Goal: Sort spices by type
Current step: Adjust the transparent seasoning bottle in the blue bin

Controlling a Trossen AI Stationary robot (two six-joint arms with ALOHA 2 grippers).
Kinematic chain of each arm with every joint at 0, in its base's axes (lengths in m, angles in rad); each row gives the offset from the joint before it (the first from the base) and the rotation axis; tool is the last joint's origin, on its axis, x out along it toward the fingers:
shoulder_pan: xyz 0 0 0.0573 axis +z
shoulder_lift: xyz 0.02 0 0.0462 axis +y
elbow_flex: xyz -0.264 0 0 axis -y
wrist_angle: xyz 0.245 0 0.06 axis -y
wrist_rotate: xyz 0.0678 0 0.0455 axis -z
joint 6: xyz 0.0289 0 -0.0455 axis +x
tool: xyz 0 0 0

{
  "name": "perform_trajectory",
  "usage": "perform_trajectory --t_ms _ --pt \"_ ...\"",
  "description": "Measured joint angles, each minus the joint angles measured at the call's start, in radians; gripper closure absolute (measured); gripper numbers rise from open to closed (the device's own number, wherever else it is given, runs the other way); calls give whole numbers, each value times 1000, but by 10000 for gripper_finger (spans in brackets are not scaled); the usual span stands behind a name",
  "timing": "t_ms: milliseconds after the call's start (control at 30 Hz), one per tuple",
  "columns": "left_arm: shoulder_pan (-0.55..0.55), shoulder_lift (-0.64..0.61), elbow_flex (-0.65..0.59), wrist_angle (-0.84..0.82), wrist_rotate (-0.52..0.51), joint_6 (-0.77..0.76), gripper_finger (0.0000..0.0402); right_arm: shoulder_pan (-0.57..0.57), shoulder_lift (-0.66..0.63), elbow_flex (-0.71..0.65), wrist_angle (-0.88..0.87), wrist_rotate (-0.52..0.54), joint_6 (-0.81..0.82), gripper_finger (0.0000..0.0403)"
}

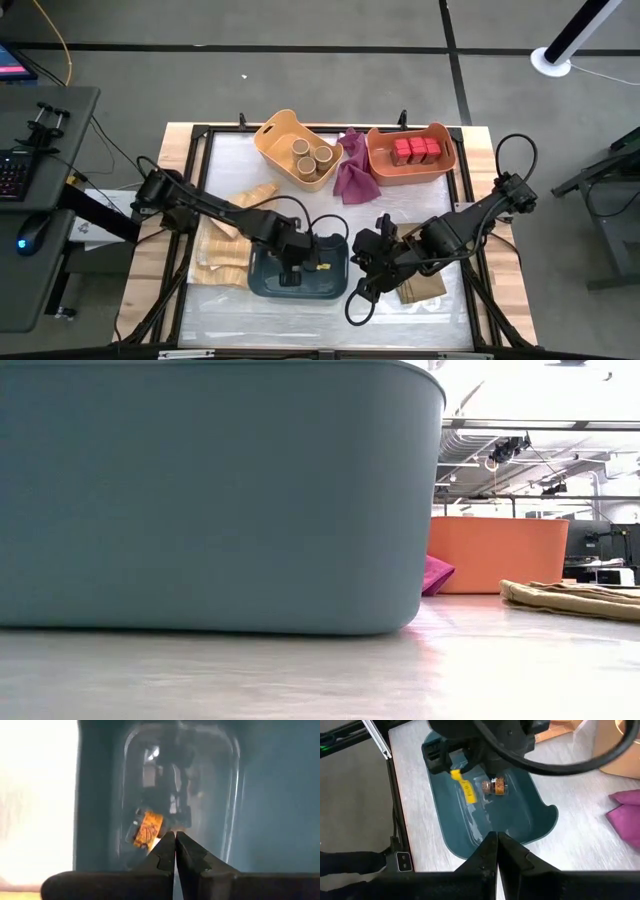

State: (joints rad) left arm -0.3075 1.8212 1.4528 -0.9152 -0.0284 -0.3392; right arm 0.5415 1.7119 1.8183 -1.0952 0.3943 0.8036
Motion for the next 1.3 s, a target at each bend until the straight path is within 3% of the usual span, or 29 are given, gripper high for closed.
perform_trajectory --t_ms 167,367,633,1300 --pt "-29 6 0 20 -72 -113 401 2 0 0 -5 0 0 403" --pt "-35 7 -1 -85 -134 -62 401 3 0 0 -14 -4 0 403" --pt "-33 13 -86 -20 -83 80 401 3 0 0 -22 -6 0 403" --pt "-18 46 -113 2 -59 62 401 3 0 0 -23 -8 0 403"
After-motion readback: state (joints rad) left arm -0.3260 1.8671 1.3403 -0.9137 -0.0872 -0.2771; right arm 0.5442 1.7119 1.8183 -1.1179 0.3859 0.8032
